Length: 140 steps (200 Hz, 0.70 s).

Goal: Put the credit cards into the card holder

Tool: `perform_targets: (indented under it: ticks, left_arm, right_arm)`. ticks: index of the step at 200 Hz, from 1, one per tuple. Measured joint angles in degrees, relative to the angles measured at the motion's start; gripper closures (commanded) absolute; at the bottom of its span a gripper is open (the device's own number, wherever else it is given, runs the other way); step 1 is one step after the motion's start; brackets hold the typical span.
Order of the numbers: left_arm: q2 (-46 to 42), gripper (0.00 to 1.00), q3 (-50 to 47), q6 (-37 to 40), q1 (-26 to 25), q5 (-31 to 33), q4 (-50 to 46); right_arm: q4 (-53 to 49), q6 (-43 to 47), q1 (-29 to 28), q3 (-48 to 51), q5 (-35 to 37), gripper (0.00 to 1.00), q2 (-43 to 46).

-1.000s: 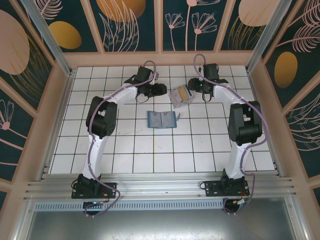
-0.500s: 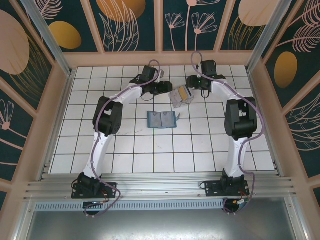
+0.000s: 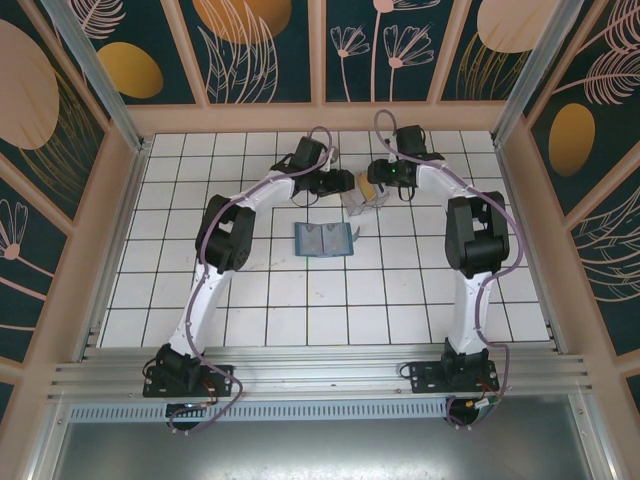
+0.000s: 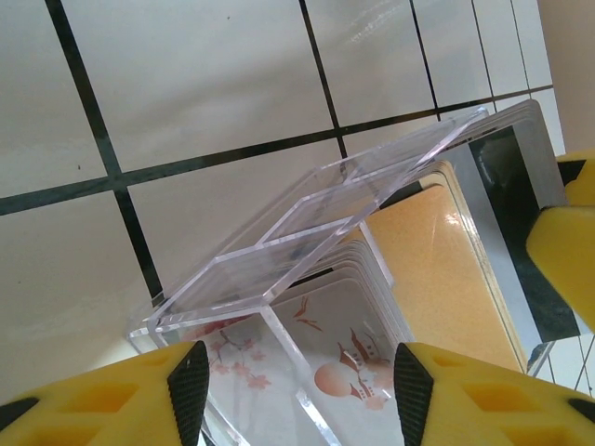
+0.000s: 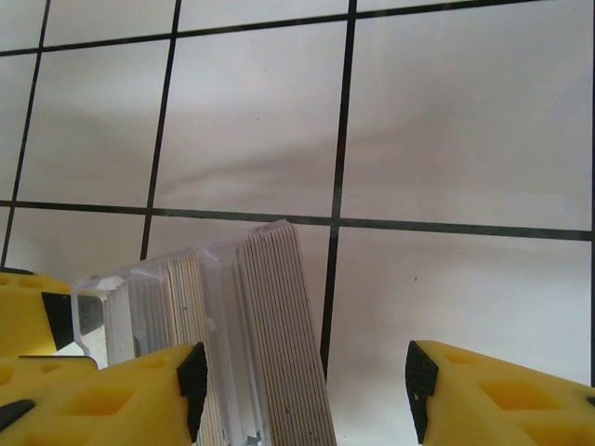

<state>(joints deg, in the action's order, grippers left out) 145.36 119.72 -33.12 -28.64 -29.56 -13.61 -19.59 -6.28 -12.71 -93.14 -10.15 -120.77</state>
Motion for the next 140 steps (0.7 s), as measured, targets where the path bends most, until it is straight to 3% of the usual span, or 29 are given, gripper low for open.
perform_targets:
  ticks: [140]
  left_arm:
    - [-1.40, 0.45, -6.71, -0.13, 0.13, -0.20, 5.88]
  right_arm:
    - [-0.11, -0.02, 0.13, 1.53, 3.10, 0.40, 0.24]
